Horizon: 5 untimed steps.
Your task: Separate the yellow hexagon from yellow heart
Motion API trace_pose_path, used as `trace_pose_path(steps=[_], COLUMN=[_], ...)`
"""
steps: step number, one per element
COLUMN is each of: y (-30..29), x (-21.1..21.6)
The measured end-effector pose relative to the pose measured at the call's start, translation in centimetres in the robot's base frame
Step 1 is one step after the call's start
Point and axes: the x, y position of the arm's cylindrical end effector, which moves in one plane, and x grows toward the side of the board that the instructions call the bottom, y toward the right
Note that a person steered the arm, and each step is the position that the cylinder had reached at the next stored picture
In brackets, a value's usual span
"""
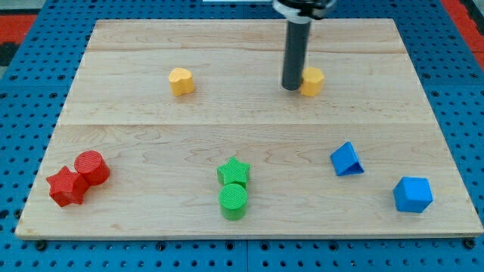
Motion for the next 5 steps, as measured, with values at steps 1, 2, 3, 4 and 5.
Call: trace_pose_path(steps=[1, 2, 3, 4, 5], y=[1.8, 5.6, 6.8, 8.4, 8.5], x=[1.3, -0.7, -3.4, -8.9, -11.0])
